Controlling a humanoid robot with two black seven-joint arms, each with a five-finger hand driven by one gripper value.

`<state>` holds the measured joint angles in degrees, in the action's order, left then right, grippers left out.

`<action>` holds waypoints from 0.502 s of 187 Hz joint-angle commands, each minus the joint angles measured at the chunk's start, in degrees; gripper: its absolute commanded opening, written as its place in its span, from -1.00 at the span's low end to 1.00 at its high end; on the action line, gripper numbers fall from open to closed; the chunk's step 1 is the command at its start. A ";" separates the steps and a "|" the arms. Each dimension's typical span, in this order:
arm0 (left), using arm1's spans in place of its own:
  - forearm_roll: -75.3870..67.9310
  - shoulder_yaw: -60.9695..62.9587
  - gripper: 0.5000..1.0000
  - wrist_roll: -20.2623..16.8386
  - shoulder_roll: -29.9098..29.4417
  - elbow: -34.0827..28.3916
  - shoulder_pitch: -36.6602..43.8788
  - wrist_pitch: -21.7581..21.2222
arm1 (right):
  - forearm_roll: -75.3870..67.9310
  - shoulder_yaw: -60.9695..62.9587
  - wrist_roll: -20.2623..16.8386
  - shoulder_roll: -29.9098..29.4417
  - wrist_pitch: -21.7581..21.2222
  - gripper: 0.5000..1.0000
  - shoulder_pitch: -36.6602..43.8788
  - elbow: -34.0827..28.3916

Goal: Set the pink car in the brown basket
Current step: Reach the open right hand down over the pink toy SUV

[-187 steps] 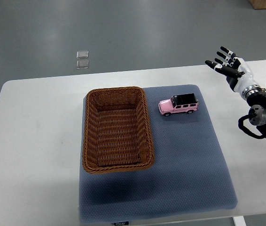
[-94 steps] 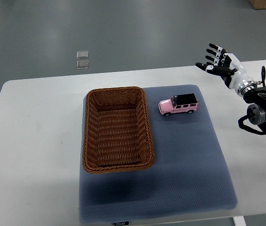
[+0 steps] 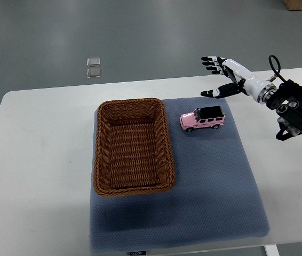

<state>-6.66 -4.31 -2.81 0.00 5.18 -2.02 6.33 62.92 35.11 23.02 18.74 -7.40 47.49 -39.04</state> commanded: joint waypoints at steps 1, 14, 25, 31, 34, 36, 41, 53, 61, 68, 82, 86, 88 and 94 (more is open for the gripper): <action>-0.02 0.00 1.00 0.00 0.00 0.01 0.00 0.00 | 4.40 -4.95 1.94 0.06 0.11 0.65 1.99 -0.16; 0.06 0.00 1.00 0.00 0.00 -0.08 0.09 0.00 | 5.55 -9.00 3.17 0.42 0.11 0.65 3.84 -0.95; -0.02 0.00 1.00 0.00 0.00 -0.08 0.09 0.00 | 6.34 -12.07 3.79 1.21 0.20 0.65 5.07 -1.66; 0.06 0.00 1.00 0.00 0.00 -0.08 0.09 0.00 | 6.95 -13.39 4.05 1.73 0.20 0.65 5.51 -2.01; 0.06 0.00 1.00 0.00 0.00 -0.08 0.09 0.00 | 7.22 -13.84 4.14 1.82 0.20 0.65 5.60 -2.18; 0.06 0.00 1.00 0.00 0.00 -0.08 0.09 0.00 | 7.39 -14.19 4.14 1.91 0.20 0.65 5.77 -2.27; 0.06 0.00 1.00 0.00 0.00 -0.08 0.09 0.00 | 7.83 -14.98 4.31 2.00 0.20 0.65 6.04 -2.54; -0.02 0.00 1.00 0.00 0.00 -0.08 0.09 0.00 | 9.32 -17.00 4.93 2.09 0.20 0.65 7.09 -2.97; -0.02 0.00 1.00 0.00 0.00 -0.08 0.09 0.00 | 10.20 -17.88 5.19 2.09 0.20 0.65 7.35 -2.98; -0.02 0.00 1.00 0.00 0.00 -0.08 0.09 0.00 | 10.99 -18.49 5.37 2.09 0.20 0.65 7.53 -2.98; 0.06 0.00 1.00 0.00 0.00 -0.08 0.09 0.00 | 13.28 -19.90 5.46 2.00 0.46 0.65 7.71 -2.98; 0.06 0.00 1.00 0.00 0.00 -0.08 0.09 0.00 | 13.89 -20.25 5.46 2.00 0.63 0.65 7.71 -2.98; 0.06 0.00 1.00 0.00 0.00 -0.08 0.09 0.00 | 14.33 -20.34 5.46 2.00 0.72 0.65 7.79 -2.98; 0.06 0.00 1.00 0.00 0.00 0.01 0.09 0.00 | 15.30 -20.87 5.37 1.82 0.99 0.65 7.88 -2.89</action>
<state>-6.60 -4.30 -2.81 0.00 5.10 -1.93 6.33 75.16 15.90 28.42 20.81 -7.02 55.06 -42.01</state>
